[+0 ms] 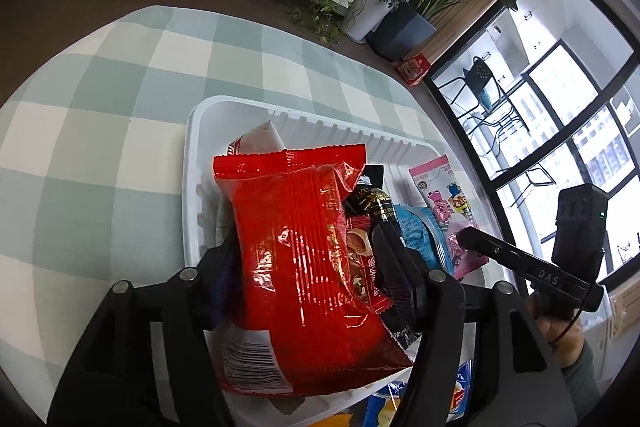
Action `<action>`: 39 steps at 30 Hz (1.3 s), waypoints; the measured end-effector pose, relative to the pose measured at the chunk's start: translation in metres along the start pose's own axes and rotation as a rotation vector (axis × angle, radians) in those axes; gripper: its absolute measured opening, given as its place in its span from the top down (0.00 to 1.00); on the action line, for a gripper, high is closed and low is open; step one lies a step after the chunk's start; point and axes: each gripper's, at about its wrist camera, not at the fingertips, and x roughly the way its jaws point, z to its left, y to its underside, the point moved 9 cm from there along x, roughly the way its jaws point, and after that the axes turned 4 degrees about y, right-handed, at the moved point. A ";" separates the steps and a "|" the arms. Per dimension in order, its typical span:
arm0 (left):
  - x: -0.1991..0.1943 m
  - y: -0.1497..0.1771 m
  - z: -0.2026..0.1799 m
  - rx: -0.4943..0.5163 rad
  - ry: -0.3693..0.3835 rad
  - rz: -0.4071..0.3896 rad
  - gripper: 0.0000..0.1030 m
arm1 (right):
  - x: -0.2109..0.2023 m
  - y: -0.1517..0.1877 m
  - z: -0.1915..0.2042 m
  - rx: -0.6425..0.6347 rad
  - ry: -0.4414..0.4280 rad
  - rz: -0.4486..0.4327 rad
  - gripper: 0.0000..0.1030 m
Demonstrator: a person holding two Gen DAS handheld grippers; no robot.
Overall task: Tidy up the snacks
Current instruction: 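Lower both packets into the tray and open both grippers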
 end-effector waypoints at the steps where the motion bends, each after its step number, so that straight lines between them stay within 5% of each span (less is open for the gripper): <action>1: 0.000 0.000 -0.002 0.000 0.005 -0.001 0.32 | 0.001 0.000 -0.001 0.001 0.002 0.001 0.84; 5: 0.001 0.001 -0.009 0.013 0.005 0.005 0.23 | 0.003 0.001 -0.005 0.005 0.009 0.007 0.79; 29: 0.000 0.008 -0.050 0.115 0.001 0.004 0.20 | 0.010 0.002 -0.012 0.018 0.011 0.007 0.71; 35: -0.007 0.006 -0.044 0.118 -0.029 -0.014 0.20 | 0.013 0.002 -0.015 0.021 0.013 0.002 0.64; 39: -0.013 0.006 -0.043 0.114 -0.035 -0.029 0.20 | 0.006 0.000 -0.013 0.017 0.014 -0.020 0.45</action>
